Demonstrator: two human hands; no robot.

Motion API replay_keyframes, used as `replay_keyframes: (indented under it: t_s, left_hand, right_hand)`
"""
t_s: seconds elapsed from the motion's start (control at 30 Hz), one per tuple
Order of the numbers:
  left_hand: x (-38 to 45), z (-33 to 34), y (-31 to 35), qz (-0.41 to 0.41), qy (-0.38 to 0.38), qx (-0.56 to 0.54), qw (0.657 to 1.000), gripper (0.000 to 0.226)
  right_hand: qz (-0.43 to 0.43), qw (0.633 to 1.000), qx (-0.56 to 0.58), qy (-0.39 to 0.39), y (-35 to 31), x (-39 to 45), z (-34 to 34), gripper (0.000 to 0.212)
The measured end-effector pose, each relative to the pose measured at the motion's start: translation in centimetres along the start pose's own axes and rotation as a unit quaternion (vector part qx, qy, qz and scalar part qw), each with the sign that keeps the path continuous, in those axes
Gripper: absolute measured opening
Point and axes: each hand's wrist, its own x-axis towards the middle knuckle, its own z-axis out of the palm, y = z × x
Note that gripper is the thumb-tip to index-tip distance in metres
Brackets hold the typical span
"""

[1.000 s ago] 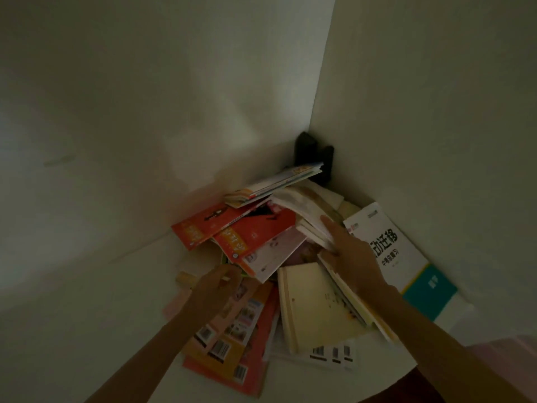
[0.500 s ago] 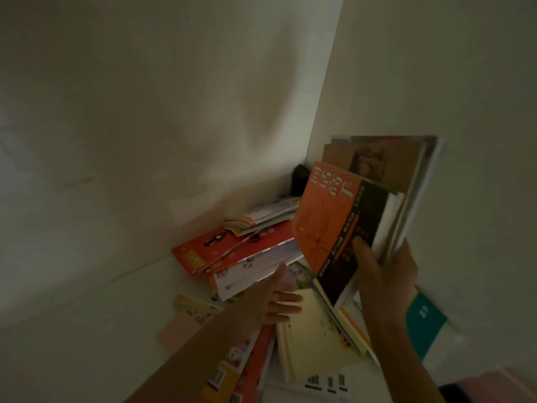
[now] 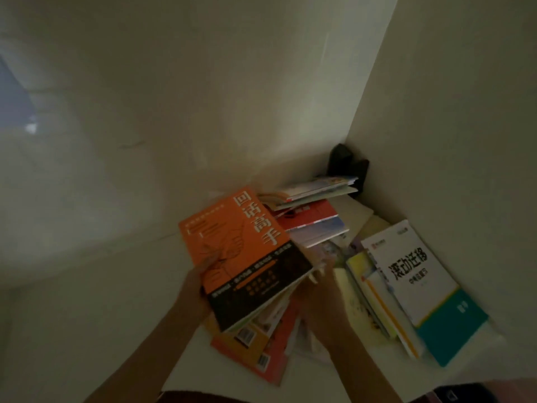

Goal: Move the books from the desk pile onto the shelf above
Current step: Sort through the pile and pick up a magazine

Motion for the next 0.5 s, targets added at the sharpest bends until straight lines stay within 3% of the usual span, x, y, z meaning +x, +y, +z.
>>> replay_keyframes:
  t_s: [0.07, 0.13, 0.23, 0.37, 0.4, 0.5]
  left_hand:
    - [-0.4, -3.2, 0.7, -0.015, 0.024, 0.042, 0.999, 0.021]
    - [-0.8, -6.1, 1.0, -0.052, 0.042, 0.098, 0.993, 0.028]
    - [-1.7, -9.4, 0.8, -0.095, 0.053, 0.163, 0.981, 0.038]
    - [-2.1, -12.3, 0.3, -0.055, 0.081, 0.236, 0.967, 0.099]
    - [-2.0, -12.9, 0.2, -0.029, 0.114, 0.258, 0.959, 0.1]
    - [-1.8, -15.8, 0.3, 0.035, 0.227, 0.283, 0.931, 0.072]
  right_hand:
    - [0.013, 0.993, -0.058, 0.098, -0.4, 1.6, -2.2, 0.045]
    - [0.106, 0.983, -0.079, 0.126, -0.2, 2.3, -2.9, 0.054]
    - [0.227, 0.936, -0.269, 0.034, 2.1, 2.9, -0.4, 0.035]
    - [0.245, 0.877, -0.407, -0.068, 7.8, 3.8, 2.9, 0.018]
    - [0.253, 0.872, -0.41, -0.083, 9.7, 4.0, 3.2, 0.019]
    - [0.254, 0.875, -0.406, -0.067, 14.3, 4.1, 4.8, 0.026]
